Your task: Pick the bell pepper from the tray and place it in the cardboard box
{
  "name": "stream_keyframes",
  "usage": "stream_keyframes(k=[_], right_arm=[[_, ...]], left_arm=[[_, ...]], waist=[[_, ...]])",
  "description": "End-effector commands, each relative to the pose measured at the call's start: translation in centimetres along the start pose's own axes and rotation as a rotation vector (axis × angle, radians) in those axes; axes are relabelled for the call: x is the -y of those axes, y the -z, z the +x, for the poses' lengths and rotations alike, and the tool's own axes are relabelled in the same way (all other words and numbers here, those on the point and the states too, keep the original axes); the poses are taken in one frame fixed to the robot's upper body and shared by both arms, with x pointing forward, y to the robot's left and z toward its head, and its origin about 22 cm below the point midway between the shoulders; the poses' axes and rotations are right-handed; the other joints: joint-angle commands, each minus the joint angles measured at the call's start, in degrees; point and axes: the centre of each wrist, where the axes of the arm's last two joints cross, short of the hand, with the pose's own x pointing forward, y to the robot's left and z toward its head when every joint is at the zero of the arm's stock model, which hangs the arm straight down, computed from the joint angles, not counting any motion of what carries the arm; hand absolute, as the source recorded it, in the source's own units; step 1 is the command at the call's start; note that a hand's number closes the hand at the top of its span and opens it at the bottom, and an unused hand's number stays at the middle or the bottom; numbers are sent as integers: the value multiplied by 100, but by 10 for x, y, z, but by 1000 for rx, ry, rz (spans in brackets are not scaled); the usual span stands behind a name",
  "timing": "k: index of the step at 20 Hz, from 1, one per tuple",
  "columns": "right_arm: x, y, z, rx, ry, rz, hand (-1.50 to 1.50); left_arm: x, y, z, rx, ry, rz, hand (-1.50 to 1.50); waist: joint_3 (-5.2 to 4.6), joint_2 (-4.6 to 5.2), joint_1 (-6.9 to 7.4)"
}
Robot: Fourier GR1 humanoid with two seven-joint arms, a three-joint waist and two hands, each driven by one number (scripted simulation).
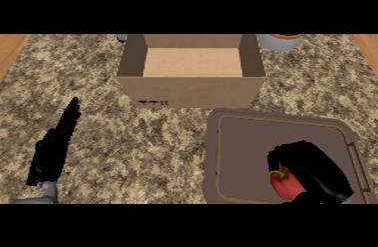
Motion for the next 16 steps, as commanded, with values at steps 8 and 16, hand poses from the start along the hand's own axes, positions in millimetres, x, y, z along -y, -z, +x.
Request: stream_keyframes(k=[8, 16], right_arm=[[132, 68, -87, 103, -189, -33, 150], [179, 83, -129, 174, -183, -155, 150]], left_arm=[[27, 11, 23, 104, 4, -139, 0], [35, 17, 30, 118, 2, -128, 0]], waist=[[52, 348, 1005], [58, 317, 943]])
